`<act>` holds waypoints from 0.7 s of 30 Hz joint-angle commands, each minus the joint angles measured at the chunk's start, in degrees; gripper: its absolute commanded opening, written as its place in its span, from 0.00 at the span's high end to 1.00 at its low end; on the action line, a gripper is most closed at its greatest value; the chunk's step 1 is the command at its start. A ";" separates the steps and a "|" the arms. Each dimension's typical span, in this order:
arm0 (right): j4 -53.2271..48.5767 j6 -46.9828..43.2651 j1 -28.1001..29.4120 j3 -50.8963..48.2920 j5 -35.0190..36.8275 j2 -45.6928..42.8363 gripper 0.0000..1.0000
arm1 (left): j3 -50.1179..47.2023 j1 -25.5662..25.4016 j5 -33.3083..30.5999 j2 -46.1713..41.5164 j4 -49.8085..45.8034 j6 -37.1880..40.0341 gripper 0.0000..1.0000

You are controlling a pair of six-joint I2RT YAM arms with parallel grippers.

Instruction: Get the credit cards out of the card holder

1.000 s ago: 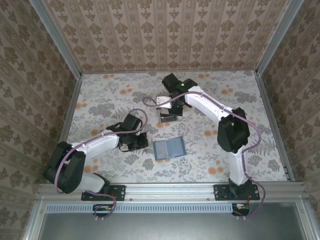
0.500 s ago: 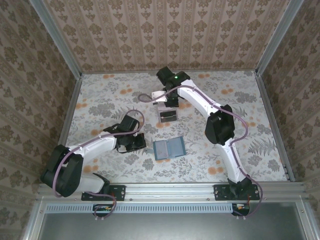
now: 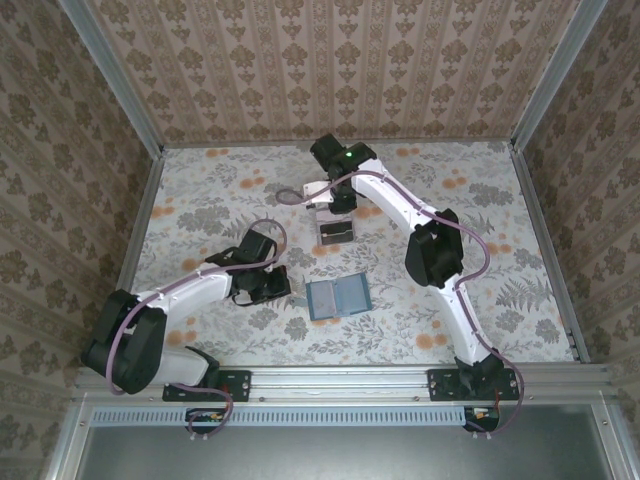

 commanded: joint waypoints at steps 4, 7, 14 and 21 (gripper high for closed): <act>7.60 9.74 -0.26 -7.84 0.14 -10.31 0.74 | 2.00 -0.61 2.10 -1.00 -0.67 0.45 0.94; 12.22 16.67 0.12 -15.82 -1.04 -15.90 0.74 | 2.77 -1.87 2.42 -0.43 -0.78 0.96 0.94; 22.54 34.08 2.23 -36.23 -4.81 -29.68 0.66 | 3.69 -4.20 2.03 2.28 -1.38 1.92 0.94; 24.41 52.52 4.04 -46.55 -7.46 -37.49 0.68 | 5.90 -6.18 1.72 7.10 -1.22 2.88 0.94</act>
